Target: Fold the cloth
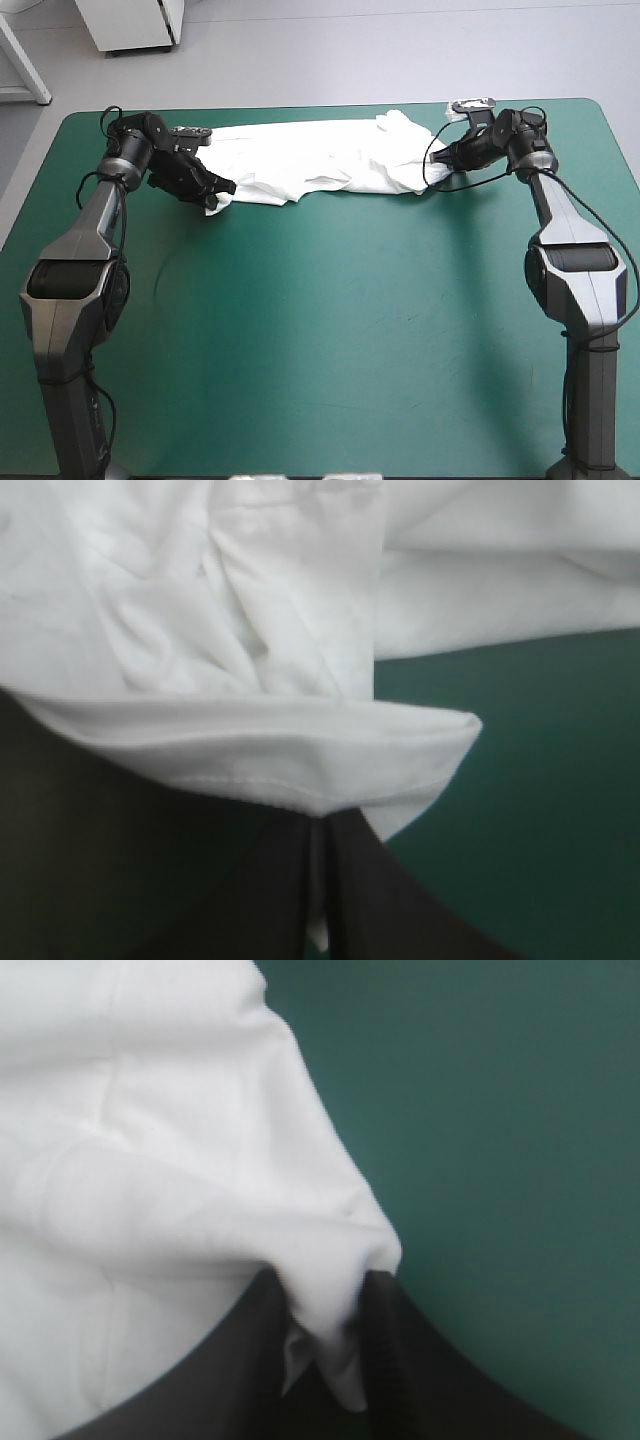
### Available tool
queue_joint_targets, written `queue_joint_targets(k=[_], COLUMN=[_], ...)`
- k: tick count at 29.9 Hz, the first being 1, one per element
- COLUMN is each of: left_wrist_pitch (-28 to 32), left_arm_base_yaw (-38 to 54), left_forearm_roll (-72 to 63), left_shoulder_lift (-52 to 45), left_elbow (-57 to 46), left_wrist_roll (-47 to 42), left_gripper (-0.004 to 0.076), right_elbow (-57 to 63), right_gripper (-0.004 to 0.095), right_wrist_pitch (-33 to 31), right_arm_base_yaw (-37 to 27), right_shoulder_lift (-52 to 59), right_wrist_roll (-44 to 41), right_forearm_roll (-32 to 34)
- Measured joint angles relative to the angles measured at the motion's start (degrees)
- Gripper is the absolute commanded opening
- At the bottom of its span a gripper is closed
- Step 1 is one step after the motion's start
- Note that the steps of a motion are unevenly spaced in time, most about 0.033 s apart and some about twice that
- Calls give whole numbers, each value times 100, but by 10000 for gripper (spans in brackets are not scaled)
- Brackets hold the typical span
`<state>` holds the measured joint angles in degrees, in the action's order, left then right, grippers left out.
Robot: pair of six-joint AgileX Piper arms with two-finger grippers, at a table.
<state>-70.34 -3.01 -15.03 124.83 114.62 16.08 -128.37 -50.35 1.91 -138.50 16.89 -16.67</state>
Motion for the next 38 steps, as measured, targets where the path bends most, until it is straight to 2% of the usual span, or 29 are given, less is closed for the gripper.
queue_joint_targets(k=[9, 18, 29, 38], left_wrist_pitch=[-5, -28, -97, -66], left_arm_base_yaw=[0, -4, -4, -4], left_forearm_roll=[4, 194, 159, 155], left_shoulder_lift=[-17, -626, -2181, -4048], left_elbow=[0, -11, -176, -176], left_wrist_roll=[6, 39, 39, 39], left_gripper=[-9, -9, -9, -9], right_elbow=[-7, -211, -218, -225], right_gripper=[-13, -13, -13, -13], right_wrist_pitch=[-124, -1082, -1578, -1406], right_arm_base_yaw=[0, 21, -32, -68], right_shoulder_lift=[-17, 240, 2035, 3907], right_wrist_roll=[122, 134, 158, 158], right_forearm_roll=[-332, -457, -659, -694])
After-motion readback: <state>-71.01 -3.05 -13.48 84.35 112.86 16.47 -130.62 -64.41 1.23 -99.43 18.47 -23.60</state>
